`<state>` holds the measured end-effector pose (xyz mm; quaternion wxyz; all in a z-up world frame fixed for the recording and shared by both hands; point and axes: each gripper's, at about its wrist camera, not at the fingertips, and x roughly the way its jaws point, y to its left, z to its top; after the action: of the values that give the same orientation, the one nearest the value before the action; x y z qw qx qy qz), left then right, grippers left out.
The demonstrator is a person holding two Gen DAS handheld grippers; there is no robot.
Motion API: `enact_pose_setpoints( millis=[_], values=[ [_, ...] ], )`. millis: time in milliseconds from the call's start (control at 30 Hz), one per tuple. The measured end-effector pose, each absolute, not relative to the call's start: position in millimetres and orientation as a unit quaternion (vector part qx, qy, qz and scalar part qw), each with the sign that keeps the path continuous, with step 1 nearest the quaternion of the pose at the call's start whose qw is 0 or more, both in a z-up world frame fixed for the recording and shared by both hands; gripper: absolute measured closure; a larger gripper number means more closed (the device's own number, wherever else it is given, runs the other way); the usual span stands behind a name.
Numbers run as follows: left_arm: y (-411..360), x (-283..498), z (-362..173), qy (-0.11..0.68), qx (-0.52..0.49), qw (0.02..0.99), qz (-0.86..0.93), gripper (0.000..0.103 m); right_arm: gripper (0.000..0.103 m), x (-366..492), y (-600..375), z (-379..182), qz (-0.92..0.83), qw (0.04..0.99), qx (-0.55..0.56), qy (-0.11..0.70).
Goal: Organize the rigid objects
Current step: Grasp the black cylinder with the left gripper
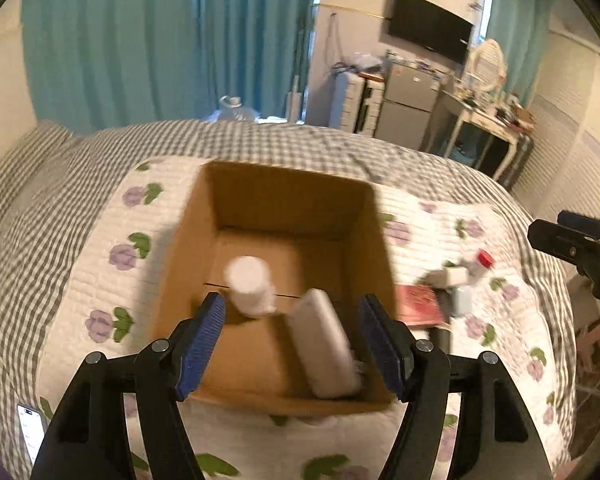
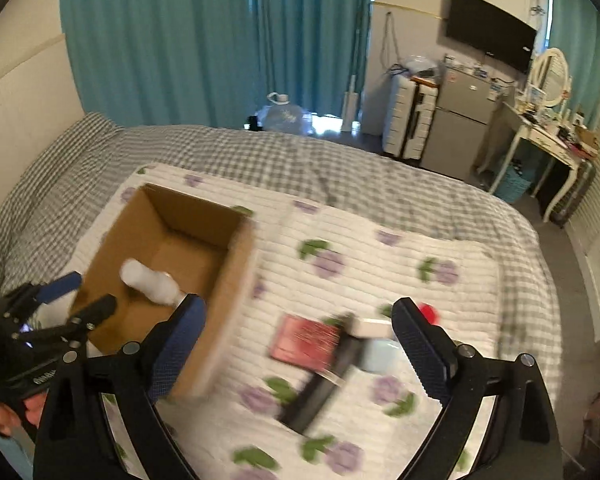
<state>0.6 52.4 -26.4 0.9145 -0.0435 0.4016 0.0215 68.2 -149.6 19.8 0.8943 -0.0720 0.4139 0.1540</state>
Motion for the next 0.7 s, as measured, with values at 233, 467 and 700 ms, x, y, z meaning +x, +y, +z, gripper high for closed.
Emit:
enact_pose_setpoints(
  millis=[233,467,700],
  values=[
    [-31.0,-3.1,-16.9,0.404,-0.024,0.914,0.004,0.03,0.008,42.6,-231.8,14.5,0.113,0.897,-0.101,0.415],
    [-95.2,9.2,-48.2,0.431,-0.007,0.902,0.009,0.03,0.008,35.0,-306.9,-20.4,0.083,0.902,-0.061,0.42],
    [-128.8,24.8,-101.9,0.463,-0.023,0.886,-0.006,0.03,0.009,46.1,-323.4,-59.6,0.106,0.895,-0.069,0.428]
  ],
)
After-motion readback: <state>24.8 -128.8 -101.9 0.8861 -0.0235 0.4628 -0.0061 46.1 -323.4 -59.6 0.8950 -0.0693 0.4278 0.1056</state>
